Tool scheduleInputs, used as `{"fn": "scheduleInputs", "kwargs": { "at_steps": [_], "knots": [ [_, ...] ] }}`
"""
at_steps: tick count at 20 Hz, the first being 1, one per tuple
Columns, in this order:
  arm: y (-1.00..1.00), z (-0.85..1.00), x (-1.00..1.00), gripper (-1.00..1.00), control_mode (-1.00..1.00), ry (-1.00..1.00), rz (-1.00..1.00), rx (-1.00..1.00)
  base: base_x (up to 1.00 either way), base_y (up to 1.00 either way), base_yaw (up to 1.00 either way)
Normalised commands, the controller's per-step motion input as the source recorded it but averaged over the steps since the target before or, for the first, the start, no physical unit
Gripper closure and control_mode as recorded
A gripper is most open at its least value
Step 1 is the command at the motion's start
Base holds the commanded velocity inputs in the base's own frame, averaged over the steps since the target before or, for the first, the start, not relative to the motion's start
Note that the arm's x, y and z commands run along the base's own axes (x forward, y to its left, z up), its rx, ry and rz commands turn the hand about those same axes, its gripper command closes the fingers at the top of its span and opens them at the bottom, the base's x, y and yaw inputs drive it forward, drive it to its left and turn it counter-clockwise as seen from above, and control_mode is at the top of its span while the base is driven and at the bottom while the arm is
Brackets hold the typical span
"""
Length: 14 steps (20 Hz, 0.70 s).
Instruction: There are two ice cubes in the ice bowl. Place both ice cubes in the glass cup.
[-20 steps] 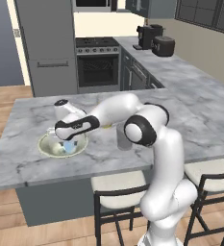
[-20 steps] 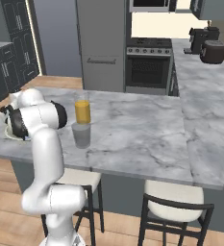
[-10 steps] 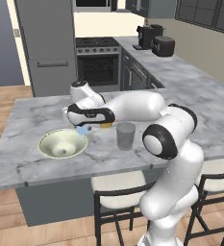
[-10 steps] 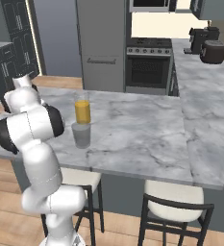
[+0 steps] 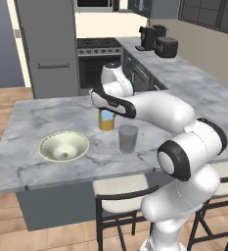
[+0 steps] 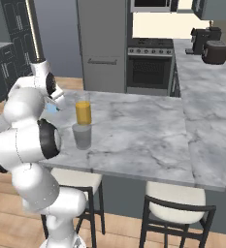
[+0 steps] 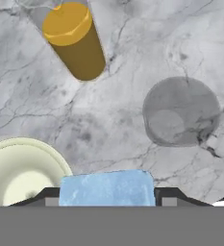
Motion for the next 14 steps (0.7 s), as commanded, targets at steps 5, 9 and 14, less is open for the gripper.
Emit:
{"fn": "scheduleInputs", "kwargs": {
  "at_steps": [5, 9, 14],
  "knots": [
    [-1.00, 0.00, -0.06, 1.00, -1.00, 0.00, -0.02, 0.05, 0.00, 0.00, 0.00],
    [-0.49, -0.02, 0.00, 1.00, -1.00, -0.01, 0.00, 0.06, 0.00, 0.00, 0.00],
    [-0.06, -0.23, 0.05, 1.00, -1.00, 0.00, 0.00, -0.03, 0.00, 0.00, 0.00]
  ]
}}
